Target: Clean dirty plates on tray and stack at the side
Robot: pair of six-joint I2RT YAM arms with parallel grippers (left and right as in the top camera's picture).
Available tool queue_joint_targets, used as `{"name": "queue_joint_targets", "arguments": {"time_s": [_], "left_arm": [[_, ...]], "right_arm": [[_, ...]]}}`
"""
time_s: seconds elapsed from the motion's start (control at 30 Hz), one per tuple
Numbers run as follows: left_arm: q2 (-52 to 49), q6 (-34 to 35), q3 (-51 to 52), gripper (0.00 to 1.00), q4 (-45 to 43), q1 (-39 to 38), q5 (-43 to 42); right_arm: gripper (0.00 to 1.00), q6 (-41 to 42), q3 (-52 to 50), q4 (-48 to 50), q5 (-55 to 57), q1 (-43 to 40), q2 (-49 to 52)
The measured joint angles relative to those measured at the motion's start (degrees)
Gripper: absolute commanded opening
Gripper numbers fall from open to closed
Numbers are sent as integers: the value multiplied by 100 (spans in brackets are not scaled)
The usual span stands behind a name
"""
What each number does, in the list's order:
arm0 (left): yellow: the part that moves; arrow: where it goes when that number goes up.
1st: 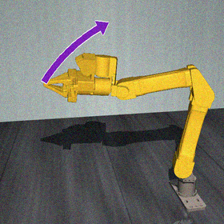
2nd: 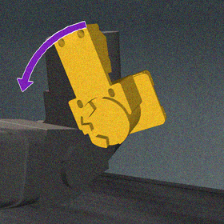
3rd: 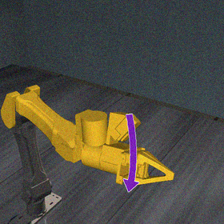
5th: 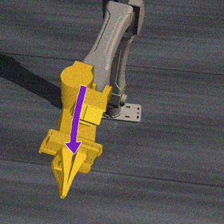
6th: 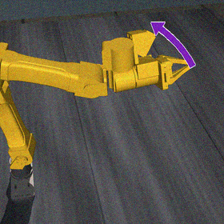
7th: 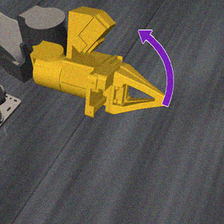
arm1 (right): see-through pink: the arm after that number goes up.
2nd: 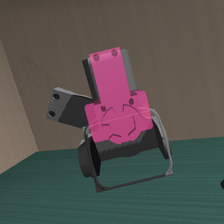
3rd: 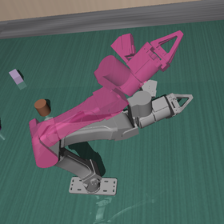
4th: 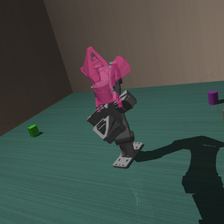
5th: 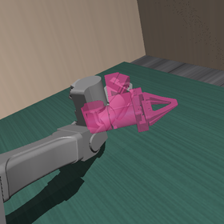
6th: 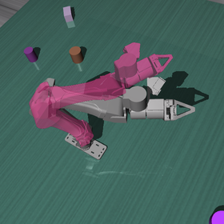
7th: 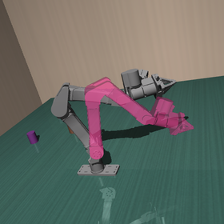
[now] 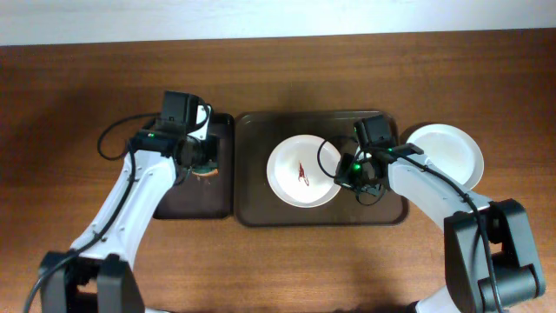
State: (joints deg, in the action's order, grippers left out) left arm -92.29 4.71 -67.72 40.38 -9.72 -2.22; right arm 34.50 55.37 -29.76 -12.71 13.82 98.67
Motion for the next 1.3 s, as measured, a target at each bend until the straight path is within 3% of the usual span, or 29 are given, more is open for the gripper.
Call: {"name": "queue_joint_targets", "arguments": {"time_s": [0.77, 1.3], "left_arm": [[1906, 0, 0, 0, -546, 0, 254], [2072, 0, 0, 0, -577, 0, 271]], "right_arm": [[5, 0, 0, 0, 0, 0, 0], [4, 0, 0, 0, 0, 0, 0]]}}
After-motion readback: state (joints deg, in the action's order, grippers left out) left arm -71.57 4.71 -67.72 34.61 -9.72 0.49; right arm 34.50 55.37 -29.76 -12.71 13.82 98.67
